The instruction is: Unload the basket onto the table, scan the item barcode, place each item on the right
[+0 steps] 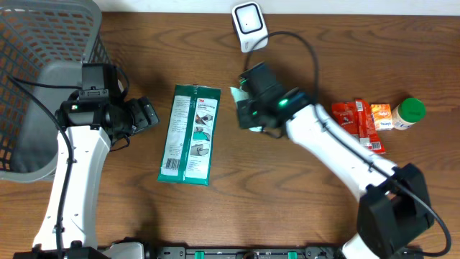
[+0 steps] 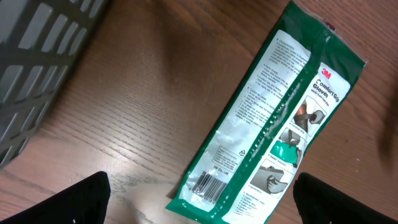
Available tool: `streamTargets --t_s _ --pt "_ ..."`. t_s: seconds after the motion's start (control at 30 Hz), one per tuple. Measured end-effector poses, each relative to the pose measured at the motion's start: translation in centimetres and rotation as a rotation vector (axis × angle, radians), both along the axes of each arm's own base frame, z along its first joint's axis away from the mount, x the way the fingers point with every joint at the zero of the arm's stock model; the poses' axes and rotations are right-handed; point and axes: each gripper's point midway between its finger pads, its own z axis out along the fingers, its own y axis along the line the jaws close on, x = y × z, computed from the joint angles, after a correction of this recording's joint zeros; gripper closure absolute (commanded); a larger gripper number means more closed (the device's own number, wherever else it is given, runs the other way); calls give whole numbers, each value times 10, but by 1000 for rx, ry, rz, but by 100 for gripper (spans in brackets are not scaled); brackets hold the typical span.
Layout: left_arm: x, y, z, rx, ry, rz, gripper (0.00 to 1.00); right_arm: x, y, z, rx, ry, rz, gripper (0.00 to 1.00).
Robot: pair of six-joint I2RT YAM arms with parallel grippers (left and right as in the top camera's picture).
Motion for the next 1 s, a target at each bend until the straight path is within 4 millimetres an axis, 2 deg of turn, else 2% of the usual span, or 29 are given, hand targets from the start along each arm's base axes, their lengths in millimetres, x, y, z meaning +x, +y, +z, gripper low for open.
streamTargets --t_s 0.13,0.3,0.5,0.7,0.87,1.0 --pt "0 0 0 0 0 0 5 6 -14 -7 171 94 7 99" --pt "0 0 0 0 0 0 5 12 -27 -17 406 120 43 99" --pt "0 0 0 0 0 0 5 3 -39 -35 615 111 61 99" --pt "0 0 0 0 0 0 5 -12 -49 -61 671 155 20 99" --pt "0 0 0 0 0 0 5 -11 -55 -70 647 159 -19 99" --pt "0 0 0 0 0 0 5 -7 -59 -73 623 147 -40 87"
